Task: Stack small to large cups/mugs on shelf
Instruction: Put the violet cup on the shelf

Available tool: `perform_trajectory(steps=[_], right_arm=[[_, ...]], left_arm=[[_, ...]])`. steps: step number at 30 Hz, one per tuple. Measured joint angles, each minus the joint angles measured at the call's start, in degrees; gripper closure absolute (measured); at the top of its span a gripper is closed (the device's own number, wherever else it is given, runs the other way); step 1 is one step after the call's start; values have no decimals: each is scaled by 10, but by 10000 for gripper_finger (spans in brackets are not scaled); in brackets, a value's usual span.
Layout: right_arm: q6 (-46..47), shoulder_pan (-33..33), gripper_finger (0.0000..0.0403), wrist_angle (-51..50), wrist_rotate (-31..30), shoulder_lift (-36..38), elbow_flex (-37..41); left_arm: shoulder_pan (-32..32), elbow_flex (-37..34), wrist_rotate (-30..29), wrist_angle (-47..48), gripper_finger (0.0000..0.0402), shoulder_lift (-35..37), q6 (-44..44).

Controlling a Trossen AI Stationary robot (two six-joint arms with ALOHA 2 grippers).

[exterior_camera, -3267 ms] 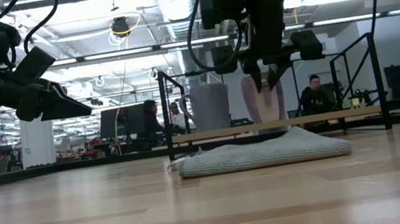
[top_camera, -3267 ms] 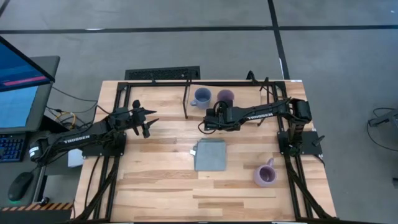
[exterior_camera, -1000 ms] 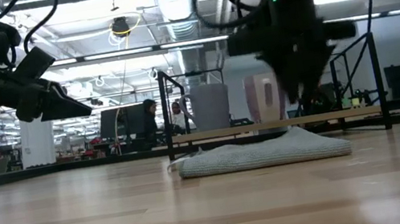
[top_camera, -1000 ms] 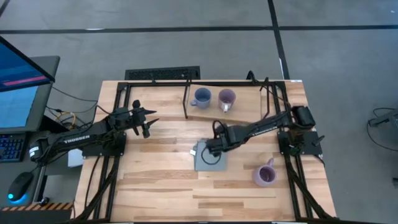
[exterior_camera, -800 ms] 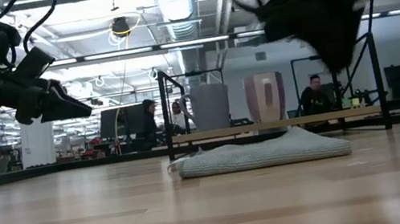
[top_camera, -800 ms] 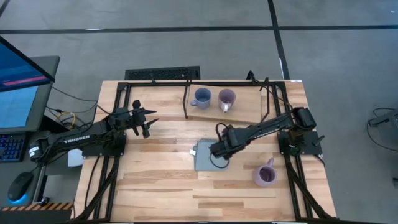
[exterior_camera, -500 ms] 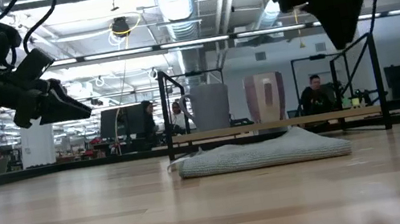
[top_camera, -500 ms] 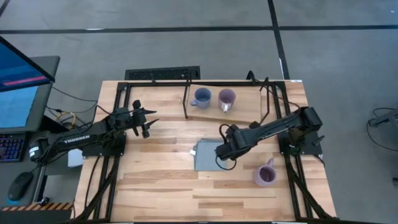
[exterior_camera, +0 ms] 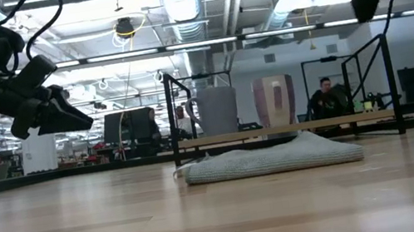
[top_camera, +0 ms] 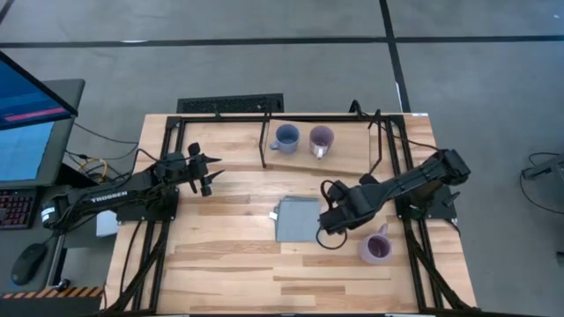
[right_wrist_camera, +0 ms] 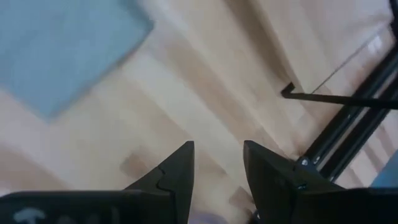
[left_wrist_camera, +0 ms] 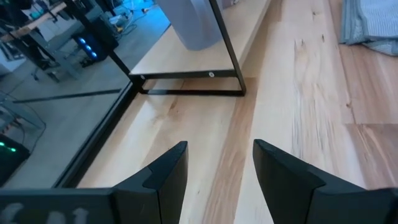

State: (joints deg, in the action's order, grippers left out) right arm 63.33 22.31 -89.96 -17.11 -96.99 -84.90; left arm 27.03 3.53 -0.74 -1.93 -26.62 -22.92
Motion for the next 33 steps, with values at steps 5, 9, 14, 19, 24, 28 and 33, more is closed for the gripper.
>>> perform_trajectory(steps=[5,9,14,19,24,28,33], right_arm=[[-86,21,243,-1,51,0,0],[-133,39,242,0,74,0,0],[-157,64,241,0,81,0,0],[-152,99,243,0,92,0,0],[-110,152,244,0,142,0,0],[-54,205,244,0,183,0,0],[22,266,244,0,220,0,0]], left_arm=[[0,0,0,3,228,0,0],[0,0,0,12,228,0,-3],[0,0,-1,33,228,0,0],[0,0,0,35,228,0,0],[0,0,0,35,228,0,0],[0,0,0,35,228,0,0],[0,0,0,35,228,0,0]])
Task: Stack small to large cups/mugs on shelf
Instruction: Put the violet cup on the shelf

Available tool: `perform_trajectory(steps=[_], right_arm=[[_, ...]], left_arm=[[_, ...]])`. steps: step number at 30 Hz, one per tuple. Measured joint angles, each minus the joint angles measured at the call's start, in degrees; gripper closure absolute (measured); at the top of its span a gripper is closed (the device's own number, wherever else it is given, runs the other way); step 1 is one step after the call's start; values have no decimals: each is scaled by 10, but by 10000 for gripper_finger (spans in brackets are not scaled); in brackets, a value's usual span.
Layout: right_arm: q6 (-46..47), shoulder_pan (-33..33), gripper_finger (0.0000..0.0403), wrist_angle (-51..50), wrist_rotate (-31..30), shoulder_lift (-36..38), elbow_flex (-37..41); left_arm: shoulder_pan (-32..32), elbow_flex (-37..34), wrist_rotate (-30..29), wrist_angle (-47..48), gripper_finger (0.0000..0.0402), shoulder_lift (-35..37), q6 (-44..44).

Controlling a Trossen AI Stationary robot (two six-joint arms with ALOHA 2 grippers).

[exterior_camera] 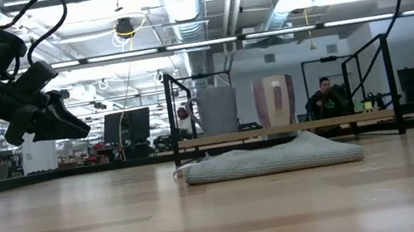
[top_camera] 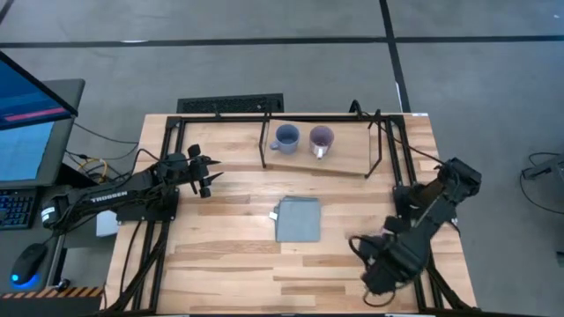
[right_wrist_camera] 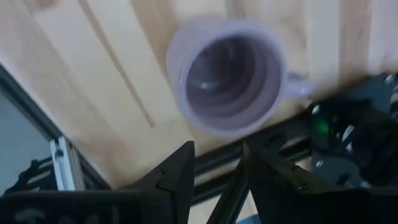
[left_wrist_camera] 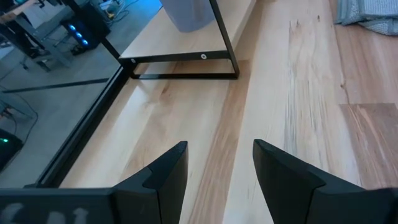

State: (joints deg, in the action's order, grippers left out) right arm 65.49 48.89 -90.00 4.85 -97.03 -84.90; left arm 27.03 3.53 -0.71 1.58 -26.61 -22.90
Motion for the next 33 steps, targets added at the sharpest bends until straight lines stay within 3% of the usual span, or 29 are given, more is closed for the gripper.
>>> perform_trajectory(steps=[8,13,21,26,33], right_arm=[[96,70,244,0,28,0,1],[144,101,244,0,28,0,43],[119,125,244,1,19,-1,112],[81,135,244,2,-41,-1,117],[78,119,244,20,-58,-1,117]], left_arm=[[0,0,0,0,228,0,0],[0,0,0,0,228,0,0],[0,0,1,0,228,0,1],[0,0,4,0,228,0,2],[0,0,4,0,228,0,2]])
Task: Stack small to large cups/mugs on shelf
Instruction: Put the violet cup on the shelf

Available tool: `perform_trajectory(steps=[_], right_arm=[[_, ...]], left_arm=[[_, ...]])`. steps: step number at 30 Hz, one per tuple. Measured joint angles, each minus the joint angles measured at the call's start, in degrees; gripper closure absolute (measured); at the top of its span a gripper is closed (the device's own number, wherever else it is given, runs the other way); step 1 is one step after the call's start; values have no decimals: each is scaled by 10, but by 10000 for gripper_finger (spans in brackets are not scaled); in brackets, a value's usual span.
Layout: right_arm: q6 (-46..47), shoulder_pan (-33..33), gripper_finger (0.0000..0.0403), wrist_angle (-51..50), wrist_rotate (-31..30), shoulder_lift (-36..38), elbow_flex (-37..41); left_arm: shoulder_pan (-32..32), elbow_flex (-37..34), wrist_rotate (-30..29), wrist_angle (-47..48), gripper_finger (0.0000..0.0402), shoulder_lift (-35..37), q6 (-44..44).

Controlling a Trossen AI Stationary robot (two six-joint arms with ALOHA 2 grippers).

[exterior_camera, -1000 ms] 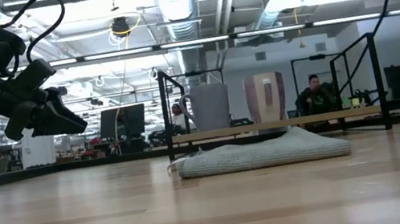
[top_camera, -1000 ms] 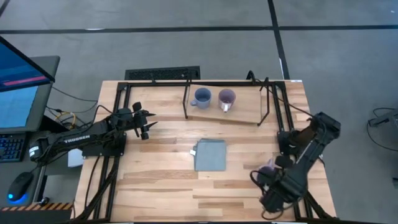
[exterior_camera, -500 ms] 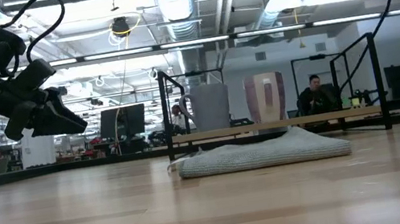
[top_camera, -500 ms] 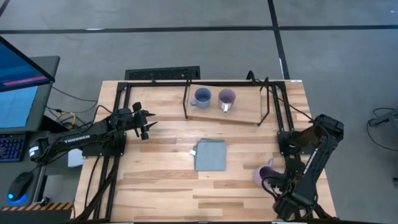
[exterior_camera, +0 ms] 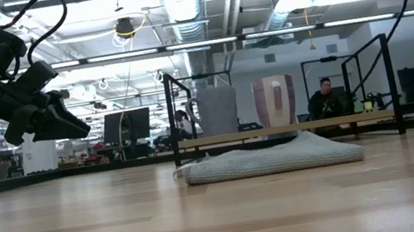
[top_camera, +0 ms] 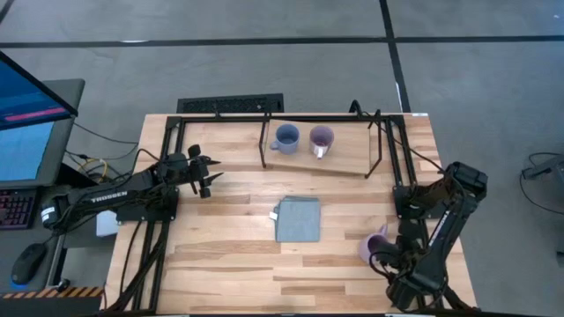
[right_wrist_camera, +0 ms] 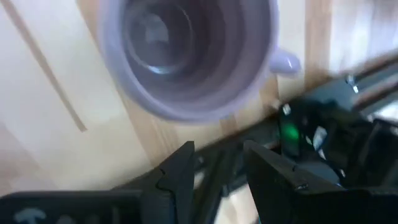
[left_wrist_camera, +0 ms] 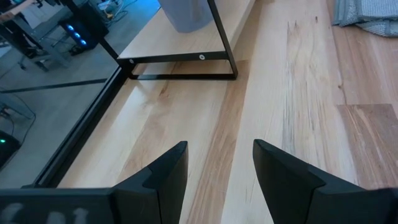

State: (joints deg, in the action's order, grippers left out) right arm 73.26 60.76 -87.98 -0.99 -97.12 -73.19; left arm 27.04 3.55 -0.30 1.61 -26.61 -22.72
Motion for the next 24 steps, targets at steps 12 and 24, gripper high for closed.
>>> perform_trajectory(steps=[12,24], right_arm=[[-58,-40,244,56,-19,0,0],[-117,-86,244,138,-21,1,0]], left_arm=[[0,0,0,0,228,0,0],[0,0,0,0,228,0,0]])
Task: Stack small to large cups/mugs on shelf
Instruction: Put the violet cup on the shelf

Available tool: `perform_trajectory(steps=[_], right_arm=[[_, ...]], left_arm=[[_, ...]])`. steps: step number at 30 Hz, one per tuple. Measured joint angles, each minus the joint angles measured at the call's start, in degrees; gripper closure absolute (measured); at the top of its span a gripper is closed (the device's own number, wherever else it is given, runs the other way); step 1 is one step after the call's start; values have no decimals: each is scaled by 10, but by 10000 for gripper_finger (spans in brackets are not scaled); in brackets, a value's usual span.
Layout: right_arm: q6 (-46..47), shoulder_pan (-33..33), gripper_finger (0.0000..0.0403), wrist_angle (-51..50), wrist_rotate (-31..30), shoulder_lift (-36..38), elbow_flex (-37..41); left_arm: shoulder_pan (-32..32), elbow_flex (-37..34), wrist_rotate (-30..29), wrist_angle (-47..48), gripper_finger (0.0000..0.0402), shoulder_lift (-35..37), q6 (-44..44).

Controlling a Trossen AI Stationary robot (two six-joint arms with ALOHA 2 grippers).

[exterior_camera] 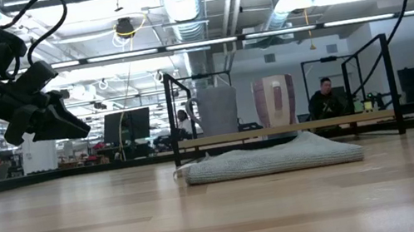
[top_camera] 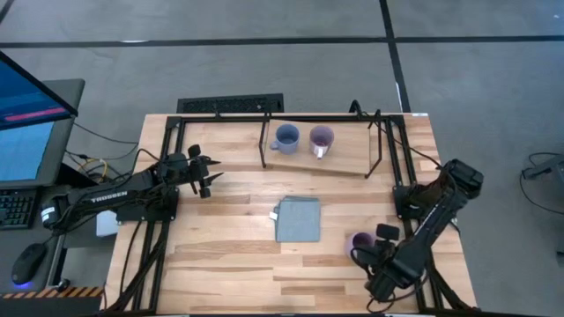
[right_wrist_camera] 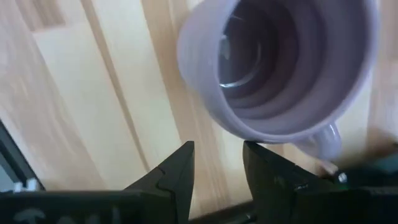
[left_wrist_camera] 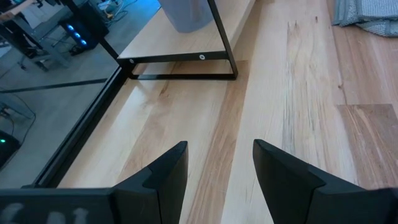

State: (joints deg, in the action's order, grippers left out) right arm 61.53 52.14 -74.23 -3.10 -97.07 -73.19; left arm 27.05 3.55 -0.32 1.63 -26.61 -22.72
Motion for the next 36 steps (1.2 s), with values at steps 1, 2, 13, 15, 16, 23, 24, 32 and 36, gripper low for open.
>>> perform_trajectory(steps=[1,2,13,15,16,23,24,32,36], right_arm=[[-7,-5,244,6,-1,0,0],[-14,-10,244,12,-5,0,0],[-129,-68,244,71,-76,0,0],[-147,-82,244,80,-84,0,0],[-149,-88,244,84,-90,0,0],[-75,-128,244,88,-84,0,0],[-76,-131,244,89,-77,0,0],[-75,-135,244,130,-31,0,0],[-76,-135,244,144,-30,0,0]], left_arm=[[0,0,0,0,228,0,0],[0,0,0,0,228,0,0],[0,0,0,0,228,0,0],[0,0,0,0,228,0,0],[0,0,0,0,228,0,0],[0,0,0,0,228,0,0],[0,0,0,0,228,0,0],[0,0,0,1,228,0,0],[0,0,0,1,228,0,0]])
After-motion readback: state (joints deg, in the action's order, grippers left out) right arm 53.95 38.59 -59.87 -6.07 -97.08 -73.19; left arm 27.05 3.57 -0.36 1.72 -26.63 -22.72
